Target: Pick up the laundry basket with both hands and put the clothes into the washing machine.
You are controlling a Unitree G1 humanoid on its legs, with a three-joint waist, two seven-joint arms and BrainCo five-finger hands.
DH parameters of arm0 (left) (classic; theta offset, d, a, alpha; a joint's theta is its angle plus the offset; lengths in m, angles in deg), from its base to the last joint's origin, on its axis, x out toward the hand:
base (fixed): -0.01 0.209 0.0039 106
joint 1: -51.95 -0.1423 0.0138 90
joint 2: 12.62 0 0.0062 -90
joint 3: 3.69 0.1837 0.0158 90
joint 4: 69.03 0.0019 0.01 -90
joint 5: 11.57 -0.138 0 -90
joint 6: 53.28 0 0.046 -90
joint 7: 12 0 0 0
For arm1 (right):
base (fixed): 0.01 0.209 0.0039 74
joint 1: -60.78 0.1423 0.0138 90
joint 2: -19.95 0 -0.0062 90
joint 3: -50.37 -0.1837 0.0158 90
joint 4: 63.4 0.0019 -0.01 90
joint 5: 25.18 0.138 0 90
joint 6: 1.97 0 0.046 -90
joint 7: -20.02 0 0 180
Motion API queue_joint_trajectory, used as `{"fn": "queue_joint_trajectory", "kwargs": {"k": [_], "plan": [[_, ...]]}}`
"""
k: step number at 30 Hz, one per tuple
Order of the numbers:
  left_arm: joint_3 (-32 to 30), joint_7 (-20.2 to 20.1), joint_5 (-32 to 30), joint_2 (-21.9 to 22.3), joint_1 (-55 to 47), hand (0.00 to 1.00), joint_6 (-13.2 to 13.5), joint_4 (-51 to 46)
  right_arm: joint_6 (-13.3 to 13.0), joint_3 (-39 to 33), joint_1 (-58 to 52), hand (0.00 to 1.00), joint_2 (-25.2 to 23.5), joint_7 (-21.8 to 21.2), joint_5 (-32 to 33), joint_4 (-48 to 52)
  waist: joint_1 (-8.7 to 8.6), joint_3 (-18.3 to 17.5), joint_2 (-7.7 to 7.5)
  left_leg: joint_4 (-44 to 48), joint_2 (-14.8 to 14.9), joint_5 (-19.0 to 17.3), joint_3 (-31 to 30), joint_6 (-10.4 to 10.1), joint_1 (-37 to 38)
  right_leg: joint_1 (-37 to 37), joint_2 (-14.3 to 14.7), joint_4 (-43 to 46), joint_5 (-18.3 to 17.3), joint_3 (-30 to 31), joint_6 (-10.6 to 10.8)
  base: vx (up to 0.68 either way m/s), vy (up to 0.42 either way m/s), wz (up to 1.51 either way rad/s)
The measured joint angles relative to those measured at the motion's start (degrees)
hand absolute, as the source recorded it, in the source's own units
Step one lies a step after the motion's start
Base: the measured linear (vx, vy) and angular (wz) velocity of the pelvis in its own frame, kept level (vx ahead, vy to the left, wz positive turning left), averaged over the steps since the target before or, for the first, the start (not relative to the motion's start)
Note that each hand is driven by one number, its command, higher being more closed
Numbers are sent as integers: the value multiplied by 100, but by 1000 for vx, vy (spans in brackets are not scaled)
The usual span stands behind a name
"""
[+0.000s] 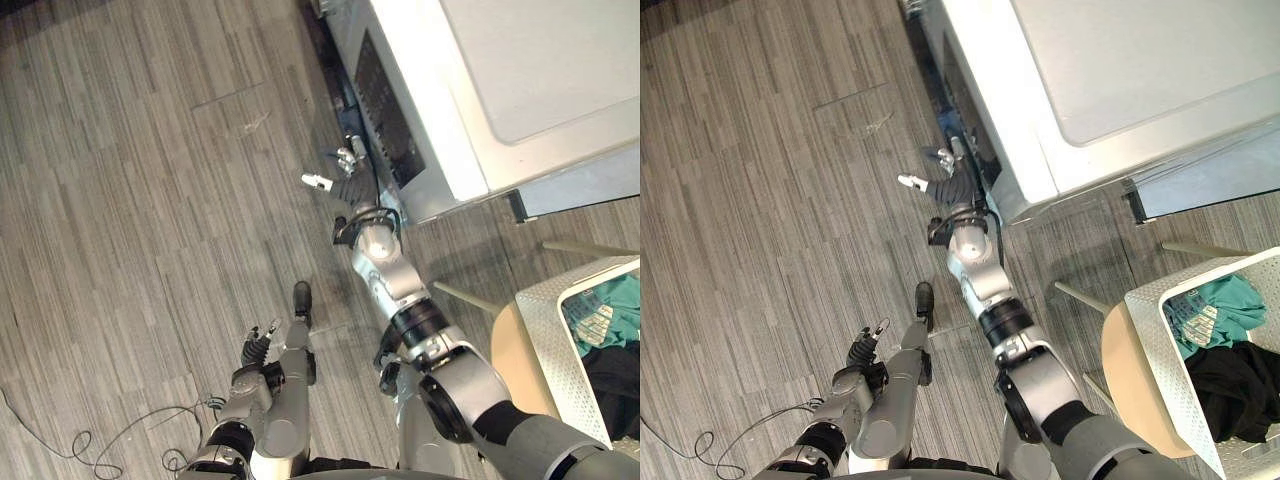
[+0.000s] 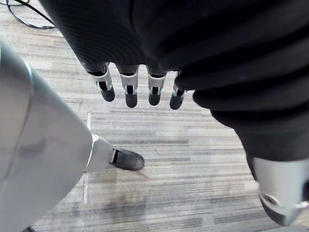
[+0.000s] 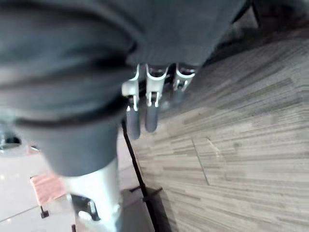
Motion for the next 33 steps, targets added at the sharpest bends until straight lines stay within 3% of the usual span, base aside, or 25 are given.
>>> {"fn": "queue_joint_trajectory", "kwargs": {"k": [2,4,6,12,17,20,25,29,33], "plan": [[-33,-7,0,56,5,0,14,-17,112,1409,-350,0,-235,-683,230,95,38,0,1,126,25,-3,-6,-1,84,311,18,-101,-2,-135,-4,119,-50,47],[-43,-12,0,102,4,0,14,-61,142,1816,-474,0,-255,-1020,292,231,84,-1,-1,195,49,-12,-11,-6,130,505,55,-126,-10,-219,-15,56,-22,48],[-54,-20,2,118,3,0,15,-100,138,1792,-534,0,-265,-1132,455,278,176,-6,-11,208,61,-65,-16,-24,171,604,77,-117,-102,-261,-51,1,-14,31],[-273,-23,1,167,-17,0,-23,-82,75,1427,-533,0,-265,-1139,720,265,156,-3,-21,210,67,-185,105,-51,289,559,78,75,-279,-172,1,-101,12,-5],[-448,-48,-72,136,-17,0,-102,26,17,536,-537,0,-260,-949,722,261,17,-15,-43,158,79,-180,181,-48,362,537,117,73,-237,-47,-3,-75,15,-12],[-489,-113,-216,61,-17,0,-163,72,-35,-275,-587,0,-219,-812,712,230,-7,-58,-136,152,102,-177,313,-45,401,519,156,-25,-129,109,6,11,9,-27],[-671,-150,-417,-72,-18,0,-263,281,-39,-1278,-1198,0,88,-692,566,-199,-288,-160,-319,-18,86,-176,481,-44,622,731,196,-376,66,275,43,51,24,-18],[-712,-189,-458,-204,-45,0,-323,336,209,-2269,-2251,0,563,-590,268,-314,-335,-264,-471,-182,56,-175,635,-44,874,898,199,-531,100,402,66,56,26,-14],[-830,-289,-679,-325,-204,0,-374,335,401,-3150,-2942,0,884,-535,-161,-490,-613,-507,-528,-188,46,-175,706,-44,960,978,199,-641,153,482,78,34,20,-12]]}}
